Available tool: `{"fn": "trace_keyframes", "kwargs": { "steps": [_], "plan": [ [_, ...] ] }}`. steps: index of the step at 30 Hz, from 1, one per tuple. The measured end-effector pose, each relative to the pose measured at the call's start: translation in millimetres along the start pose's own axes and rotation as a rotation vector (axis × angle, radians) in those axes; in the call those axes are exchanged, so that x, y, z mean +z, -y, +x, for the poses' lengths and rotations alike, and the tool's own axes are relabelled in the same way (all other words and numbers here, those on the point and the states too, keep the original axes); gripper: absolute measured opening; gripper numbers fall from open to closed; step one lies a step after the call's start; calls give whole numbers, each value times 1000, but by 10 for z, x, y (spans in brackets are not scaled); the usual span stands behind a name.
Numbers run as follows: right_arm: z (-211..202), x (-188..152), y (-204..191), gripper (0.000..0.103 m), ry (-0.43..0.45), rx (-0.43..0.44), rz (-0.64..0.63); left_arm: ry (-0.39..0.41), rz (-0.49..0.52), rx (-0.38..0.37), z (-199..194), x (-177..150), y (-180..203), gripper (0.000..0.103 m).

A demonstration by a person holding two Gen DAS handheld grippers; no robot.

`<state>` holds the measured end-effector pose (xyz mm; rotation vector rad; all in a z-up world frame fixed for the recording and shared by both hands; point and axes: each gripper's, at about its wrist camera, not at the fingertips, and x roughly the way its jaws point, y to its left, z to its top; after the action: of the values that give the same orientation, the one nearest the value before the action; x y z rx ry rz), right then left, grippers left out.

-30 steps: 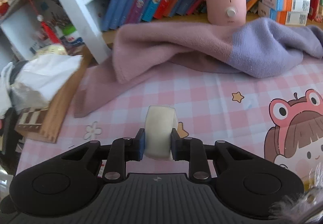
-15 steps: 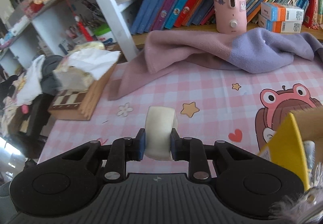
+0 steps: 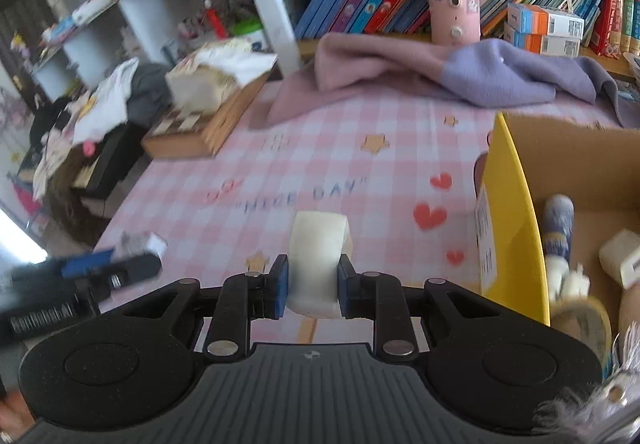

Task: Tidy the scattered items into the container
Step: 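Carry the white cube with the right tool while the left tool carries the small box to the yellow box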

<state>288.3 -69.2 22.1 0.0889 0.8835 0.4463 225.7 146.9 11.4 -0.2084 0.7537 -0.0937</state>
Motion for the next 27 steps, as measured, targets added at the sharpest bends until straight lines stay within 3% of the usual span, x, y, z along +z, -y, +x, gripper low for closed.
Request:
{"fn": "trace_keyframes", "kwargs": {
  "steps": [6, 15, 27],
  "plan": [
    [-214, -321, -107, 22, -7, 13, 8, -4, -16, 2, -285, -154, -51, 52],
    [-618, -771, -340, 22, 5, 14, -32, 6, -9, -59, -752, -432, -54, 52],
    [-1125, -1365, -674, 22, 34, 19, -66, 55, -33, -54, -1481, -926, -97, 52]
  ]
}}
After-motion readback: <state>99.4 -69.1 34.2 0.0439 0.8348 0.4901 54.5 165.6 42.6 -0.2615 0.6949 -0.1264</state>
